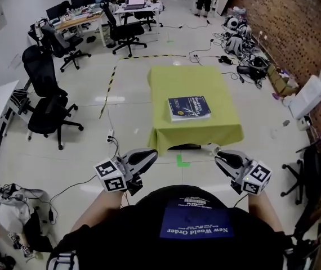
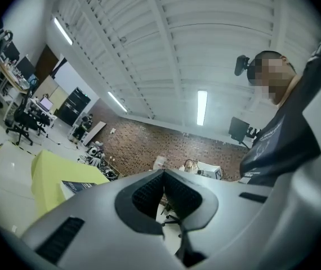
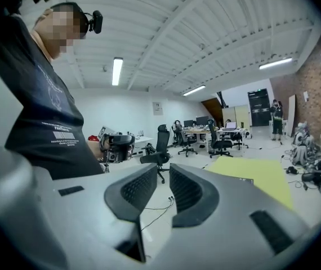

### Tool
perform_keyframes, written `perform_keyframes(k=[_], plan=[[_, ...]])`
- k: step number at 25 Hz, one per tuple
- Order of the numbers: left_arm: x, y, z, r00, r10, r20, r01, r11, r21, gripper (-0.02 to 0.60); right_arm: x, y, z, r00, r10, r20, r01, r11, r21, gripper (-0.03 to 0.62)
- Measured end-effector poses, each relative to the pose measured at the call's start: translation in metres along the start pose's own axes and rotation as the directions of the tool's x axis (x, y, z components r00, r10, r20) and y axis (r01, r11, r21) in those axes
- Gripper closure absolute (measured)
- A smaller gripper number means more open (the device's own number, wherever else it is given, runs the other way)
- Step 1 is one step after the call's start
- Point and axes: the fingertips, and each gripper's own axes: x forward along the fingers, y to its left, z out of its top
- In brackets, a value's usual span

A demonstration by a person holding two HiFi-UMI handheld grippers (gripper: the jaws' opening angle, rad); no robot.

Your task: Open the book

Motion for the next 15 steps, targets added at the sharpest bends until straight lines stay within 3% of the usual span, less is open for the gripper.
perform_keyframes(k=[7, 11, 15], plan=[[0.027, 0.049, -0.005, 0.999, -0.016, -0.035, 0.017, 1.000, 0.003, 0.575, 0.035, -0.042, -0.007, 0.998, 0.011, -0.065, -0.011, 1.000, 0.012, 0.535], [0.052, 0.076, -0.009, 0.998, 0.018, -0.055, -0.017, 1.000, 0.005, 0.575, 0.048, -0.084, -0.009, 0.998, 0.041, -0.056, -0.040, 0.999, 0.017, 0.530], [0.095, 0.100, 0.005, 0.995, 0.090, -0.053, -0.086, 0.994, 0.071, 0.575, 0.057, -0.138, -0.005, 0.992, 0.115, -0.058, -0.117, 0.993, -0.034, 0.530]])
